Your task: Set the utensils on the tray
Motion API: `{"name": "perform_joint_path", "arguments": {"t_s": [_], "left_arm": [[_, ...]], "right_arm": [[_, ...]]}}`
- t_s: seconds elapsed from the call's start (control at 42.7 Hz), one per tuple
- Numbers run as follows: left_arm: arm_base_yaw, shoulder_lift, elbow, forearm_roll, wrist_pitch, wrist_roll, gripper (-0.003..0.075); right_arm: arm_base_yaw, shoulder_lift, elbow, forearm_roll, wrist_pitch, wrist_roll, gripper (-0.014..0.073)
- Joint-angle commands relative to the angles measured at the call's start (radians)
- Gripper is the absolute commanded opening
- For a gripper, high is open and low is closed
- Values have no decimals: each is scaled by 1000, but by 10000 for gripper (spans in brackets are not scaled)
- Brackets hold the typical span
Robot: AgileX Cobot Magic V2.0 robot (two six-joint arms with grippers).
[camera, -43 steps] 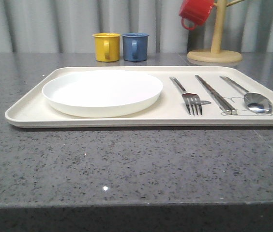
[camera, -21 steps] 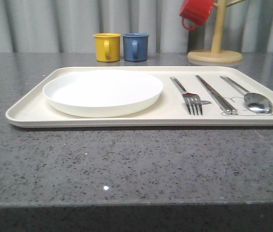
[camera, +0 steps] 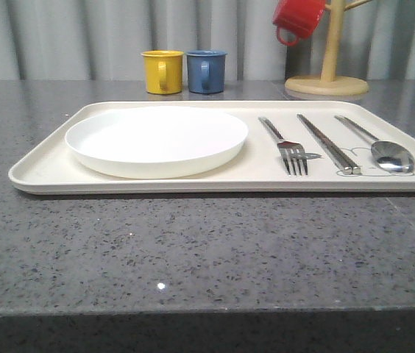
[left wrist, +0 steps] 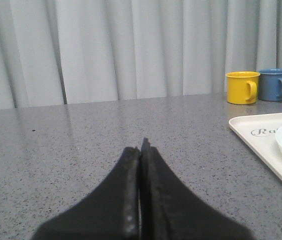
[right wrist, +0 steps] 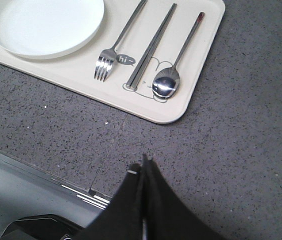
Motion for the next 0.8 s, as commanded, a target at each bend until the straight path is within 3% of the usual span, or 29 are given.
{"name": "perform_joint_path", "arguments": {"t_s": [0.0, 0.164, 0.445, 0.632, 0.772], "left_arm": [[-6, -22, 5, -8, -86, -3, -20], [-6, -22, 5, -8, -86, -3, -20], [-6, -21, 5, -8, -86, -3, -20], [-6, -21, 5, -8, -86, -3, -20], [-6, -21, 5, -8, -86, -3, -20]], "right_arm": [[1, 5, -22, -6, -55, -8, -67], [-14, -27, 16, -51, -123, -9, -67], [-219, -289, 442, -47, -741, -9, -67], [-313, -457, 698, -47, -970, -9, -67], [-319, -519, 851, -46, -1122, -9, -67]]}}
